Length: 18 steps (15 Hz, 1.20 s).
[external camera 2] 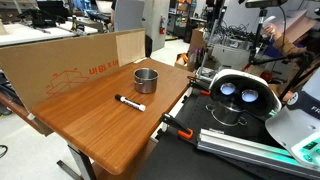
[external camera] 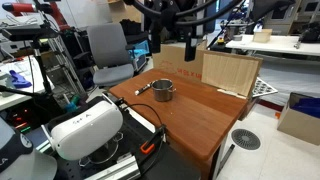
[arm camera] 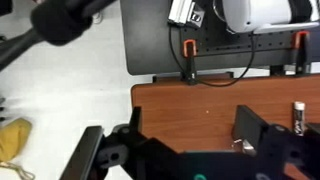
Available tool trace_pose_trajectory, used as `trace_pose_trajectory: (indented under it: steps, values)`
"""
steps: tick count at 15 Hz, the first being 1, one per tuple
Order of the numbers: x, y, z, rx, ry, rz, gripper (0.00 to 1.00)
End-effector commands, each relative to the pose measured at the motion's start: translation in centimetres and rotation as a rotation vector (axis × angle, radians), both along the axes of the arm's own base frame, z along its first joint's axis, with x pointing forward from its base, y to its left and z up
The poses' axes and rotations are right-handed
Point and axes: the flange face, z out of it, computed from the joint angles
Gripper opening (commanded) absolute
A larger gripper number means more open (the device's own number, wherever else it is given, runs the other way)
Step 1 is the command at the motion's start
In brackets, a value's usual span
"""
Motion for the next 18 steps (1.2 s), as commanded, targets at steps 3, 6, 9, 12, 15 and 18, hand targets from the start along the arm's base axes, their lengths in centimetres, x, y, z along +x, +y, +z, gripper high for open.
trace_pose_trajectory:
  steps: [3, 6, 9, 12, 15, 18]
  values:
    - [0.1, 0.0, 0.2, -0.001, -0.003, 0.000, 1.00]
    - [0.1, 0.0, 0.2, -0.001, -0.003, 0.000, 1.00]
    - [0.2, 0.7, 0.1, 0.028, -0.013, -0.008, 1.00]
    - [0.8, 2.6, -0.5, 0.026, 0.006, 0.010, 1.00]
    - [1.4, 5.5, -1.5, -0.002, 0.032, 0.034, 1.00]
    - [2.4, 9.2, -2.6, -0.047, 0.068, 0.054, 1.00]
